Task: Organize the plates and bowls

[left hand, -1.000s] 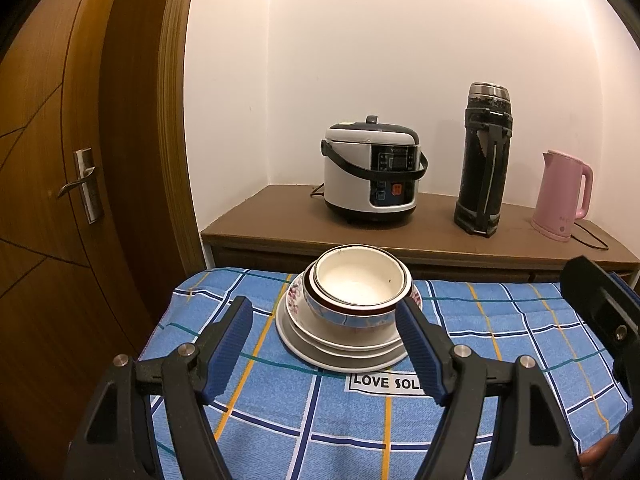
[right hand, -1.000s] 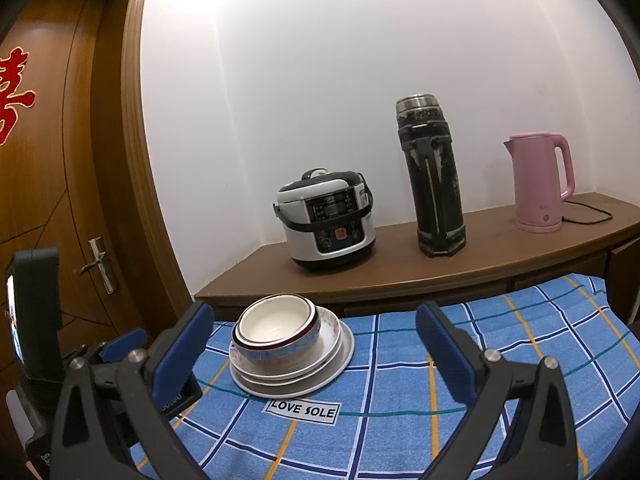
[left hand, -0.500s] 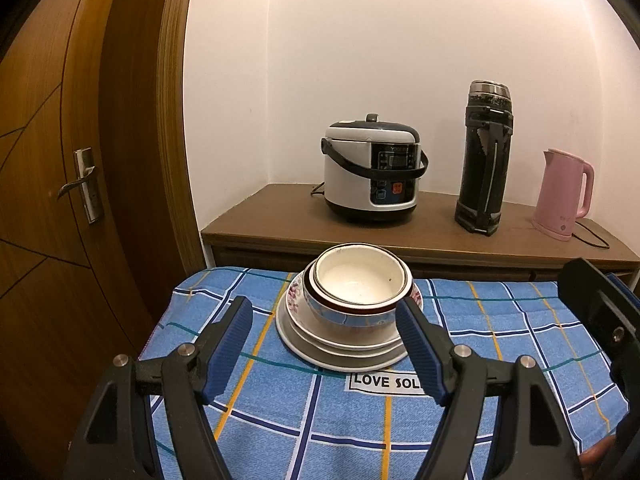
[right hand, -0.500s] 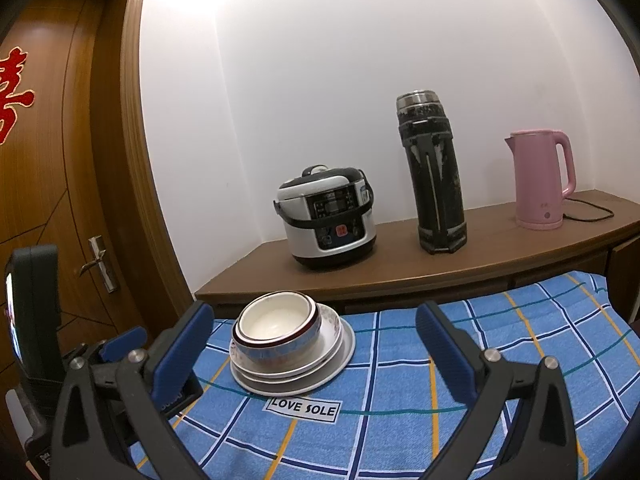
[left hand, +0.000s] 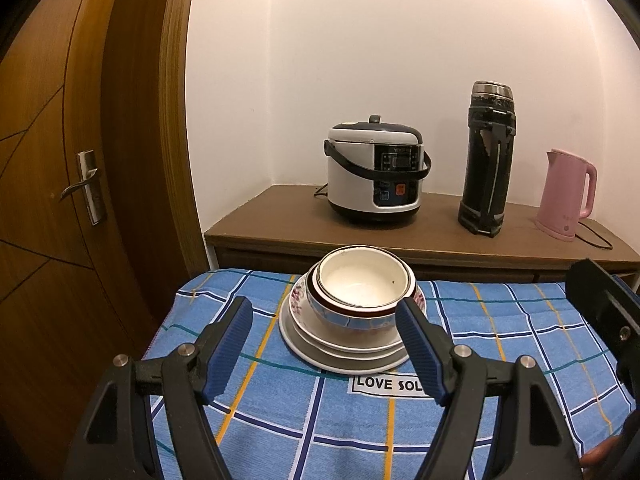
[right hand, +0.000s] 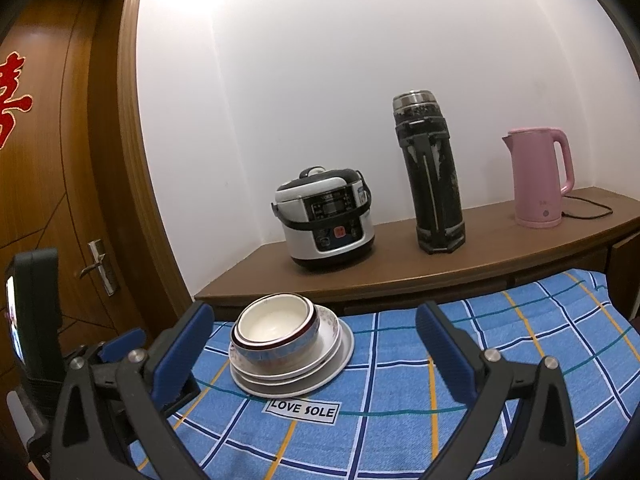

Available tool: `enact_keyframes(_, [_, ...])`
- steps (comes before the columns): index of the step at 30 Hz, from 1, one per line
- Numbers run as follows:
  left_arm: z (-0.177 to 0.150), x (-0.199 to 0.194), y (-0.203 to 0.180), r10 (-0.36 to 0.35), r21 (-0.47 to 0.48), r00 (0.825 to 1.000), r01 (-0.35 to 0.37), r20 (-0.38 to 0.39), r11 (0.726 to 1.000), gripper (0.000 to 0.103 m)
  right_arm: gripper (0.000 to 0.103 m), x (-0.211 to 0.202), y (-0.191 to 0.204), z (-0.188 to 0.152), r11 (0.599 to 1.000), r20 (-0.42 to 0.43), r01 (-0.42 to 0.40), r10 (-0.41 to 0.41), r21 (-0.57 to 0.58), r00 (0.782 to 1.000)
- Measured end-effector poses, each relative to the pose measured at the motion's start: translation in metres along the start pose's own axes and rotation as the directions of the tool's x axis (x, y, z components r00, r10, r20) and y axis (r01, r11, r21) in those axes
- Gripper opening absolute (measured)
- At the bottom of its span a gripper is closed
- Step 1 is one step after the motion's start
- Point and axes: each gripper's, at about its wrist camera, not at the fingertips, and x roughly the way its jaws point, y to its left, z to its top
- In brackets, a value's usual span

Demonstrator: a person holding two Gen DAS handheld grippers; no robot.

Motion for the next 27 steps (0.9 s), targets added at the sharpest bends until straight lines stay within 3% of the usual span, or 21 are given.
enact_keyframes(19, [0.0011,0.0031,-0.008,0.051,0.04,0.999,-0.052,0.018,0.998,0.076,0.103,-0.002,-0.0039,0.0007,1.0,0.019,0.005,-0.005,0.007,1.0])
enact_keyframes(27, [0.003,0.0065,-0.0066,0.019,0.006,1.0,-0.019,0.005,1.0,0.076,0.103,-0.0022,-0.0072,0.0013,1.0,0.022,0.007,-0.008,0.014,1.0])
